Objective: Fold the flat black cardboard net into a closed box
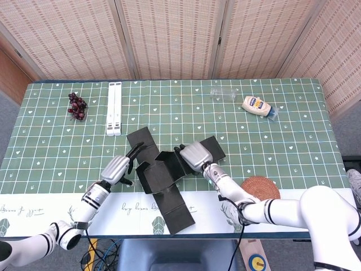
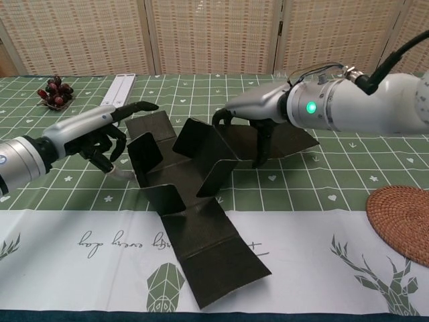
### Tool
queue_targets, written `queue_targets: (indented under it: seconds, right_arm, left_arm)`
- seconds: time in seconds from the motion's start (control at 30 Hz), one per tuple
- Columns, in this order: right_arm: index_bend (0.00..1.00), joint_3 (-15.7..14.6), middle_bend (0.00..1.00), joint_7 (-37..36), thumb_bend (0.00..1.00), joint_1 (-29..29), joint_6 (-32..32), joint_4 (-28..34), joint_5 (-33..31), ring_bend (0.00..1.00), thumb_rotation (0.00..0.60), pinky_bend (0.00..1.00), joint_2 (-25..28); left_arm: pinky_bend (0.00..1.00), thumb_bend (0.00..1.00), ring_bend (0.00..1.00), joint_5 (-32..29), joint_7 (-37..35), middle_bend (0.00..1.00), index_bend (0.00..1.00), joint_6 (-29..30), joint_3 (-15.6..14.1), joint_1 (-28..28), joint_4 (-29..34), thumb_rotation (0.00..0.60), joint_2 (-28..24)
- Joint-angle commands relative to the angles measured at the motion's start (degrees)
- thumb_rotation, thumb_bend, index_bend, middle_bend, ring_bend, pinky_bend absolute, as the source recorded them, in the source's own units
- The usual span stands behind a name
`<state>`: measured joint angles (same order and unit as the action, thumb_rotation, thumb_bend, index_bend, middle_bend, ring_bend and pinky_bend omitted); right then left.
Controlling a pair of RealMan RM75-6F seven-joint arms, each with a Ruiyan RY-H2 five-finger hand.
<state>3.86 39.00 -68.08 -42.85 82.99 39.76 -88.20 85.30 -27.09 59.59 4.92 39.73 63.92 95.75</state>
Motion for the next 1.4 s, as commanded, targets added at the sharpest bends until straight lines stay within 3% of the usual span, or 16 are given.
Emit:
queue_targets:
  seconds: [0.03,0.73,1.4]
  right_arm:
    - [0.29,-0.91,0.36,1.97,0.37,-1.26,-0.08,1.09,1.86,0.84,0.6,1.0,1.01]
    - [0.37,-4.32,0.44,7.59,0.4,-3.07,-2.16,2.31,14.25,0.87,0.6,1.0,2.2]
    - [0.37,-3.69,0.45,4.64,0.41,-2.23,-1.71,1.42,24.74,0.88,0.6,1.0,1.82]
  left_arm:
    - [0.99,0.14,0.68,-1.05,-3.77,0.0,0.0,-2.76,0.01,0.76,1.84,0.6,-0.92]
    - [0.99,0.14,0.67,2.47,-24.92,0.0,0.0,-10.29,-2.76,4.19,5.2,0.6,-4.03]
    - [0.99,0.14,0.68,5.54,-41.44,0.0,0.01,-12.73,-5.84,7.43,3.76,0.6,-4.33]
